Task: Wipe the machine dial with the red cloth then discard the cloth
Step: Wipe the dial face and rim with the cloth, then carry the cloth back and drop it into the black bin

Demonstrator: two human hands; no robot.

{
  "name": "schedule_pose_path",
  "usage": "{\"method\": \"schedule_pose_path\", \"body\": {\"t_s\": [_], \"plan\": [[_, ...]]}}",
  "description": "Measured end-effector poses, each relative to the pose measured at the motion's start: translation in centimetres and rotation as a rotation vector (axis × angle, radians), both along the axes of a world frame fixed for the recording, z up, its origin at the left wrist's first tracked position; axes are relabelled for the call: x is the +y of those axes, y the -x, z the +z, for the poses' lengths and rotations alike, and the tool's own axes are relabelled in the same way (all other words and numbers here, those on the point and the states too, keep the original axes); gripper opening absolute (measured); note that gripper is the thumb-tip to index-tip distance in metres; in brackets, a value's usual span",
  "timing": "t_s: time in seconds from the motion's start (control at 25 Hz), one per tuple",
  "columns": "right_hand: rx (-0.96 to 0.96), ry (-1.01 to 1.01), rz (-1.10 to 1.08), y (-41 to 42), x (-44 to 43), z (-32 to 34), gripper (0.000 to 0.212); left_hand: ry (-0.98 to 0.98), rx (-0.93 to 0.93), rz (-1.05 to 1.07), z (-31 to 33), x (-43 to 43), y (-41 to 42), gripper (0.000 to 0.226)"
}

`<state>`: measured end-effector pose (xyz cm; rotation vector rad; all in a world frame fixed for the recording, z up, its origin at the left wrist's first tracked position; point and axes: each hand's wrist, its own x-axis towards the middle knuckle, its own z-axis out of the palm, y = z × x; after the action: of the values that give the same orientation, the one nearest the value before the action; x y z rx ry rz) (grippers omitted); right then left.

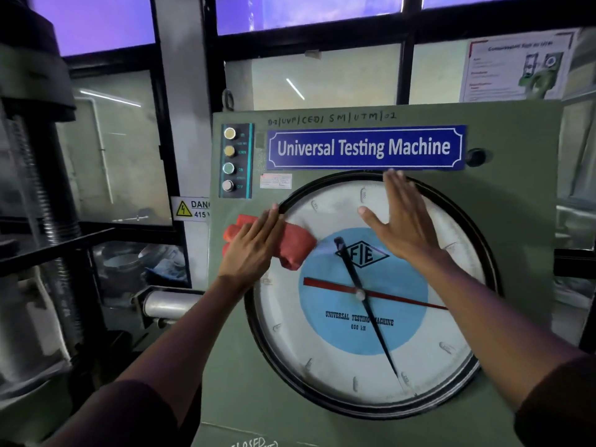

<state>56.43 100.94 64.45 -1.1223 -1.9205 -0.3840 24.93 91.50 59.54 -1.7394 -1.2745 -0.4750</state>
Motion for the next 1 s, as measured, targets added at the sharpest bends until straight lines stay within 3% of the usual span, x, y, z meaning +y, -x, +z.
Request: {"method": "schedule_pose_path", "body": {"t_s": [0.08,0.32,0.76,1.0], "plan": [[-0.047,-0.036,0.059,2.9,-1.2,0.0,0.099,-0.054,-0.019,0.032,0.9,-2.0,1.7,0.057],[-0.116,-0.174,0.150,13.7,-6.5,-1.5,0.101,-0.122,-0.115,0.277,2.1,-10.6,7.6,0.076],[-0.052,-0.097,0.601,30.6,-17.9,-5.5,0.104,-0.164,-0.166,0.760,-1.2,-31.8,16.3,0.057],[-0.092,-0.031,0.827,37.6,-27.1,-9.7,0.106,-0.130,-0.193,1.046,-5.3,-44.1,16.4,0.066]]}}
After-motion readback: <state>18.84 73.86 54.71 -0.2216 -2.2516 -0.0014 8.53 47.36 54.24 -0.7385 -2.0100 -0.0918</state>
